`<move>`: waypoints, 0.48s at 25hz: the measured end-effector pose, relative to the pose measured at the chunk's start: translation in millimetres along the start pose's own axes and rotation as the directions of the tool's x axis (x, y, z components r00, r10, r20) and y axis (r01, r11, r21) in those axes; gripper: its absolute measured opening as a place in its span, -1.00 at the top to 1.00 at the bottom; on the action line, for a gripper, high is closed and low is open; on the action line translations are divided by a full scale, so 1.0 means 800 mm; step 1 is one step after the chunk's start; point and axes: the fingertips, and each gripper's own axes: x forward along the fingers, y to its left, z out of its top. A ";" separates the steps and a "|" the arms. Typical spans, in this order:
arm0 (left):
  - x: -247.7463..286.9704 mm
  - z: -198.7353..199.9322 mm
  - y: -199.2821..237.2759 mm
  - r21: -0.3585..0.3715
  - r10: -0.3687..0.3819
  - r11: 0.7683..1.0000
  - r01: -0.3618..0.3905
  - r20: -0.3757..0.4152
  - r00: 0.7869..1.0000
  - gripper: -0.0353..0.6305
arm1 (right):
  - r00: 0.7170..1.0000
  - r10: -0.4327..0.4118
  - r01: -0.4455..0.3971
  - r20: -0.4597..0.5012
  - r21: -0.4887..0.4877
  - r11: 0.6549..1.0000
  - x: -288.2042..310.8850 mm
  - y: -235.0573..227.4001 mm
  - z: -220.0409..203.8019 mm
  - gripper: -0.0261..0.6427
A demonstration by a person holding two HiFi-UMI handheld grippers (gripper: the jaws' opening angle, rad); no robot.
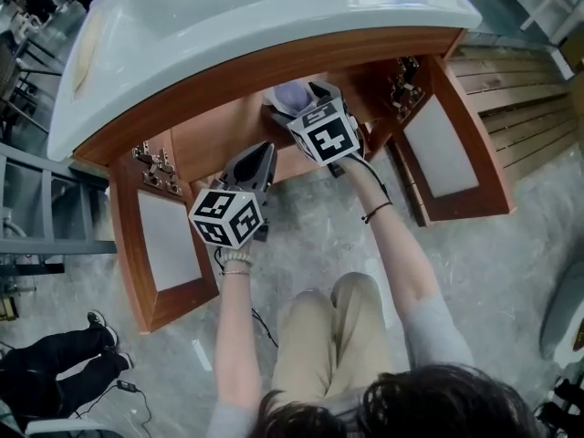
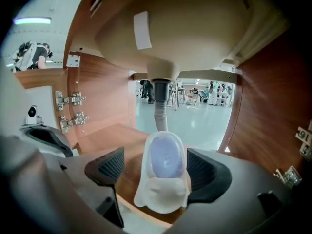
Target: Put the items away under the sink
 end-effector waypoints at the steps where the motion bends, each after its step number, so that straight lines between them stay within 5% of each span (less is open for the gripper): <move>1: -0.002 0.004 -0.005 -0.004 -0.001 1.000 0.001 -0.005 1.000 0.90 | 1.000 0.011 -0.011 -0.006 0.007 1.000 -0.007 0.004 0.001 -0.33; 4: -0.010 0.013 -0.024 -0.019 -0.005 1.000 0.005 -0.022 1.000 0.90 | 0.999 0.020 -0.019 -0.026 0.014 1.000 -0.033 0.014 0.001 -0.20; 6: -0.015 0.021 -0.036 -0.027 -0.008 1.000 0.007 -0.030 1.000 0.90 | 0.999 0.007 -0.007 -0.033 0.002 1.000 -0.052 0.019 0.005 0.23; 12: -0.031 0.049 -0.072 -0.050 -0.014 0.999 0.012 -0.050 0.999 0.90 | 0.999 0.008 -0.007 -0.049 0.031 0.999 -0.106 0.034 0.020 0.75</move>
